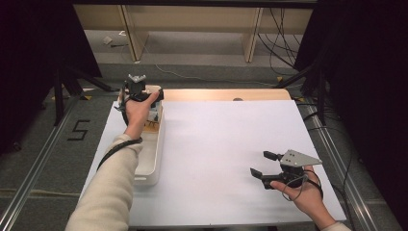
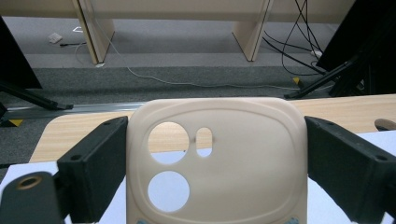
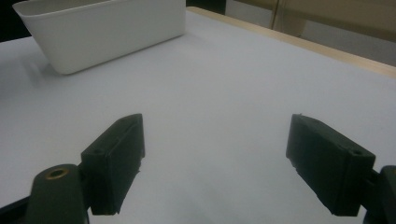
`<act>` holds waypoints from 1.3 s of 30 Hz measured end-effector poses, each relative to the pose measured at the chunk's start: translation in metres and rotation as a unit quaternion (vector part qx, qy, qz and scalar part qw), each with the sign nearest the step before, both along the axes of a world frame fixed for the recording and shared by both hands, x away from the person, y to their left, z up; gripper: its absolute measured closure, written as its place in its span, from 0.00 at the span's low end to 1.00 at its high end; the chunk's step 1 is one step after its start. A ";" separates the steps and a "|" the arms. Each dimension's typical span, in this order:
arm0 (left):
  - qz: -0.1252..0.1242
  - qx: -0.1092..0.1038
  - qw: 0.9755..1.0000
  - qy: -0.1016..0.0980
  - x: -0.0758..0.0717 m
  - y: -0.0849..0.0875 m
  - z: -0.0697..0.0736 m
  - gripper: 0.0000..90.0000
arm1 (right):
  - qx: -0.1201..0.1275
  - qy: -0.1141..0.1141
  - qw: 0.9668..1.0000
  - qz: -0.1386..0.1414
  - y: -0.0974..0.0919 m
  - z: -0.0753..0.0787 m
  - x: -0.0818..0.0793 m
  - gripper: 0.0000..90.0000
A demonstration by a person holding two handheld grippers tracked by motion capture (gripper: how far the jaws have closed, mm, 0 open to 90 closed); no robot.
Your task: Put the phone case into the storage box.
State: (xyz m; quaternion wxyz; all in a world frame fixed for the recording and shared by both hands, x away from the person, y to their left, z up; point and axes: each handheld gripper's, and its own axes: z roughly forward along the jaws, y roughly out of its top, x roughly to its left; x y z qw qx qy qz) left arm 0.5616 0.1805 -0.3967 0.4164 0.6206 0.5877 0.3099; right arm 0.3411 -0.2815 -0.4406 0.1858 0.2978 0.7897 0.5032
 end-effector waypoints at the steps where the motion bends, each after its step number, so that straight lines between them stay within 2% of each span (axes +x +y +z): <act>1: 0.000 0.001 1.000 0.000 0.000 0.000 0.000 0.11 | 0.000 0.000 1.000 0.000 0.000 0.000 0.000 0.23; 23: -0.002 0.005 1.000 0.005 0.001 -0.001 -0.004 0.11 | 0.001 0.001 1.000 0.000 0.000 0.000 0.000 0.23; 39: 0.001 -0.001 1.000 0.009 -0.001 0.001 -0.005 0.11 | -0.001 0.001 1.000 0.001 0.001 0.000 0.000 0.23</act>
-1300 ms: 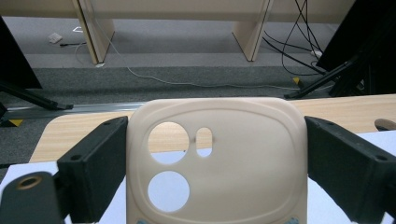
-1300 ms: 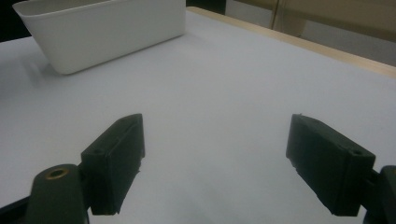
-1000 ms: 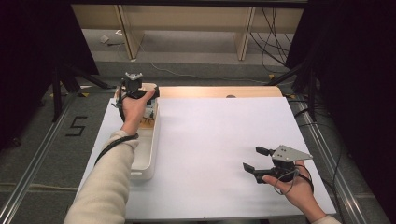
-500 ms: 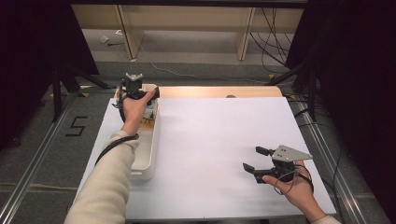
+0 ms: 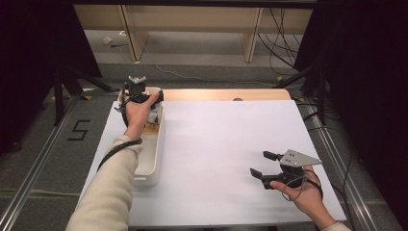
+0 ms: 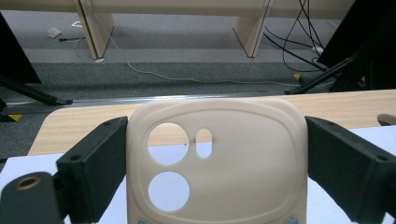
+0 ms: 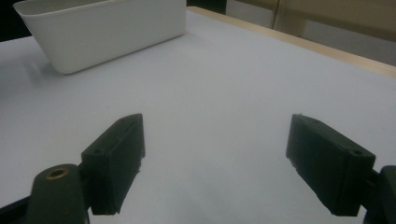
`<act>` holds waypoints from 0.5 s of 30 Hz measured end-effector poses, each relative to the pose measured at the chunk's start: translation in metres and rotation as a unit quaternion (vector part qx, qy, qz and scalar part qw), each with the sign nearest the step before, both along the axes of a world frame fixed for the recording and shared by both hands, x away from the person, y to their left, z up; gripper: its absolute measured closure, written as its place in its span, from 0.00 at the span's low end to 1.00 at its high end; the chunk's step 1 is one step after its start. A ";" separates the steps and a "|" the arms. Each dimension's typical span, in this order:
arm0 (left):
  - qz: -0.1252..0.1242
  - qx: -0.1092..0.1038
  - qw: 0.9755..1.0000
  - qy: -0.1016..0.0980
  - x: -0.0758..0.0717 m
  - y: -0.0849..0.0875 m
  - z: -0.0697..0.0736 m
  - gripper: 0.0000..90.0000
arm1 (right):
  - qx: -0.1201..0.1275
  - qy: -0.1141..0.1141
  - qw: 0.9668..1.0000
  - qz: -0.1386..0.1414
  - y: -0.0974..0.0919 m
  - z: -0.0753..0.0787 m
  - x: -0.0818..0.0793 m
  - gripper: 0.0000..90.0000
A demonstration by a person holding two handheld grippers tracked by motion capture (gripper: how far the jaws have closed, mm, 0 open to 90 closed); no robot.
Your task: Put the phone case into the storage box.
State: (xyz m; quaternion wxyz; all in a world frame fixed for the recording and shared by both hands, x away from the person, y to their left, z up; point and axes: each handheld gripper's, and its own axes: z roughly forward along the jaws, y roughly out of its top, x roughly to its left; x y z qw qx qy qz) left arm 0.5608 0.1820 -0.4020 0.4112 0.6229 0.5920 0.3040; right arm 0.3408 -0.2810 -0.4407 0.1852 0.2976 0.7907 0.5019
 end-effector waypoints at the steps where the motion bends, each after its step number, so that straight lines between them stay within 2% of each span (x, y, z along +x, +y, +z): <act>1: 0.000 0.000 1.000 0.000 0.000 0.000 0.000 0.11 | 0.000 0.000 1.000 0.000 0.000 0.000 0.000 0.23; 15: -0.001 0.001 1.000 0.003 0.000 0.000 -0.004 0.11 | 0.000 0.000 1.000 0.000 0.000 0.000 0.000 0.23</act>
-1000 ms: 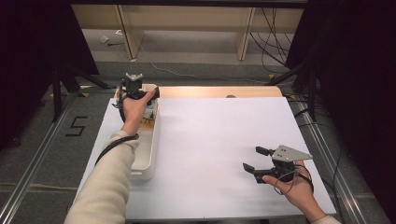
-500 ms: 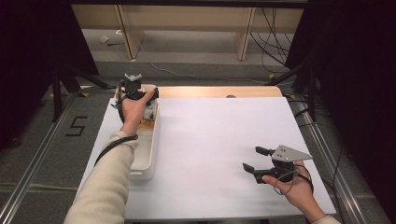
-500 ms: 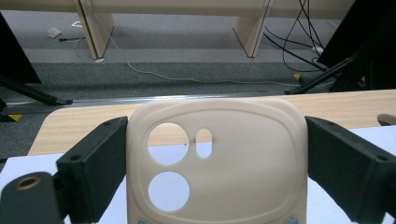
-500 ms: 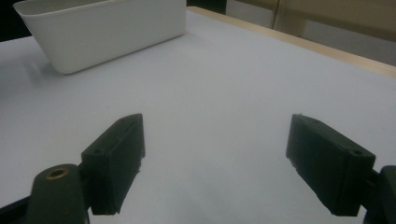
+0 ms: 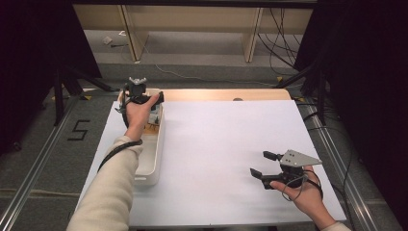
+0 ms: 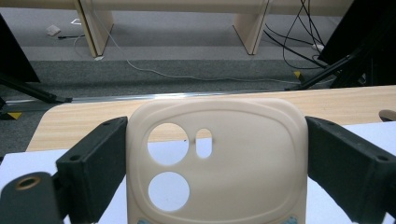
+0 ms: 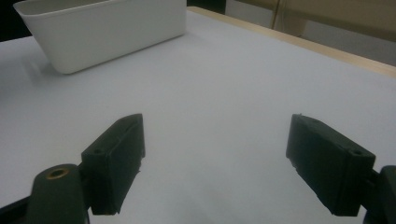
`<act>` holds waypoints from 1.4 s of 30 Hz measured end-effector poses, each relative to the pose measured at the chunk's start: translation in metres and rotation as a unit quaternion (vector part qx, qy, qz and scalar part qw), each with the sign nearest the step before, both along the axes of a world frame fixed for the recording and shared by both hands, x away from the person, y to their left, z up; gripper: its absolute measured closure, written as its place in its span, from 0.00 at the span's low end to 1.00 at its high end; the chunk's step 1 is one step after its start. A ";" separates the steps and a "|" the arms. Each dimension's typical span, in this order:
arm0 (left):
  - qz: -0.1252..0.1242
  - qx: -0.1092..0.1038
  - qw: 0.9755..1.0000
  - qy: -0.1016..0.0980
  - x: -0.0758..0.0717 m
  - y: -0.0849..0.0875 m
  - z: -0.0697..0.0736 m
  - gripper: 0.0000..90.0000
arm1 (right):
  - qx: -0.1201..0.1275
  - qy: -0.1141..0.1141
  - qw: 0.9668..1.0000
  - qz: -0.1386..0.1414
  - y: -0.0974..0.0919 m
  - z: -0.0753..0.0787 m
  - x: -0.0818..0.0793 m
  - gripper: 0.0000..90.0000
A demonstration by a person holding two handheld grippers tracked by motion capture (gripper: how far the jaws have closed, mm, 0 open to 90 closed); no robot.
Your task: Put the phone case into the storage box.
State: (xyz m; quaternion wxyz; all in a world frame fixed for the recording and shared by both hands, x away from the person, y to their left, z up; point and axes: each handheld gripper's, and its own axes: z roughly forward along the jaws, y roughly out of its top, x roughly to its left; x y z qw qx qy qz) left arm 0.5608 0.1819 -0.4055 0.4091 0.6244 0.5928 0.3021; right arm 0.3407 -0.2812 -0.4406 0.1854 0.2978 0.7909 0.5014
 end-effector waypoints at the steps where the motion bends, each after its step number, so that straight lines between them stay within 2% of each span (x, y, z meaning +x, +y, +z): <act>1: 0.000 0.000 1.000 0.000 0.000 0.000 0.000 0.11 | 0.000 0.000 1.000 0.000 0.000 0.000 0.000 0.23; 12: -0.005 0.000 1.000 0.002 0.000 0.000 -0.001 0.10 | 0.000 0.000 1.000 0.000 0.000 0.000 0.000 0.23; 18: -0.007 0.007 1.000 0.013 0.000 0.000 -0.004 0.10 | 0.000 0.000 1.000 0.001 0.000 0.000 0.000 0.23; 24: -0.006 0.005 1.000 0.016 0.000 0.003 -0.007 0.10 | 0.000 0.001 1.000 0.000 0.000 -0.001 0.001 0.23; 42: -0.007 0.016 1.000 0.025 0.002 0.001 -0.011 0.10 | 0.000 0.002 1.000 0.001 0.000 -0.001 0.001 0.23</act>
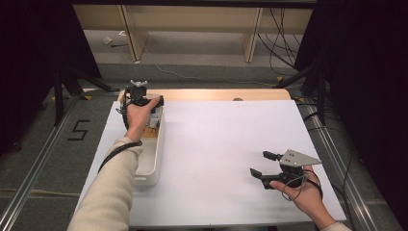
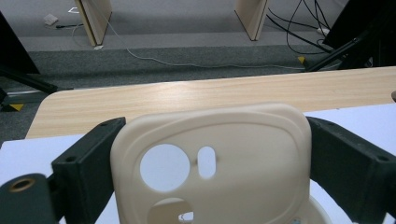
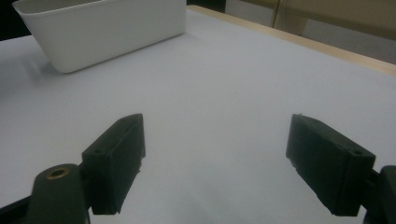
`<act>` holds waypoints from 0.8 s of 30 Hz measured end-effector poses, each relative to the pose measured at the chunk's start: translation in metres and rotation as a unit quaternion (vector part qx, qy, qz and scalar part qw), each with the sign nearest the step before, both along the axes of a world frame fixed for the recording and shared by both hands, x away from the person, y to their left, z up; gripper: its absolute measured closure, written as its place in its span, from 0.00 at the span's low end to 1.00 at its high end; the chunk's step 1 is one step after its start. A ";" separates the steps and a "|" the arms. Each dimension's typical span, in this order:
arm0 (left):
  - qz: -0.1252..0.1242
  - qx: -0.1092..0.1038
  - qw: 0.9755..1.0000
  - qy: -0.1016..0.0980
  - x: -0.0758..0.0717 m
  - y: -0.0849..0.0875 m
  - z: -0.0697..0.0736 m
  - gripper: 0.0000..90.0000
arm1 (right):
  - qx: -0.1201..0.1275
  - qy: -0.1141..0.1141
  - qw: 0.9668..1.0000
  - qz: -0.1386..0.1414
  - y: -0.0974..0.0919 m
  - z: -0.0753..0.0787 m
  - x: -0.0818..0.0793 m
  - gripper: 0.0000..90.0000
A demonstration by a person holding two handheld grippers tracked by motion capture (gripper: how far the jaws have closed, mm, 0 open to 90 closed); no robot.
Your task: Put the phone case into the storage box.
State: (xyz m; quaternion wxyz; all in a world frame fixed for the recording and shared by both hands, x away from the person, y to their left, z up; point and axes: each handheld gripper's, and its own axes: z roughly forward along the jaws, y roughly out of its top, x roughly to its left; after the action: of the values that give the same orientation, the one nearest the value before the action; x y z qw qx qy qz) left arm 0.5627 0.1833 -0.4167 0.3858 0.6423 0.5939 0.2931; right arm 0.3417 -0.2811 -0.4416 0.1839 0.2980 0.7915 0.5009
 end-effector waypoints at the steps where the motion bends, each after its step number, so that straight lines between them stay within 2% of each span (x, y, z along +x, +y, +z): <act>1: -0.001 0.000 1.000 0.000 0.000 0.000 0.000 0.10 | 0.000 0.001 1.000 0.000 0.000 0.000 0.000 0.23; 9: -0.004 0.008 1.000 0.004 0.001 -0.001 -0.001 0.09 | 0.000 0.000 1.000 0.000 0.000 0.000 0.000 0.23; 24: -0.007 0.008 1.000 0.009 0.002 -0.001 -0.003 0.08 | 0.000 0.000 1.000 -0.001 0.000 0.000 0.000 0.23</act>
State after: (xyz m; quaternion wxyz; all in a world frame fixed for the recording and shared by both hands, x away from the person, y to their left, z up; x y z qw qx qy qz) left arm 0.5645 0.1824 -0.4197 0.3771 0.6525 0.5900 0.2895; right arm 0.3415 -0.2813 -0.4414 0.1837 0.2988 0.7911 0.5011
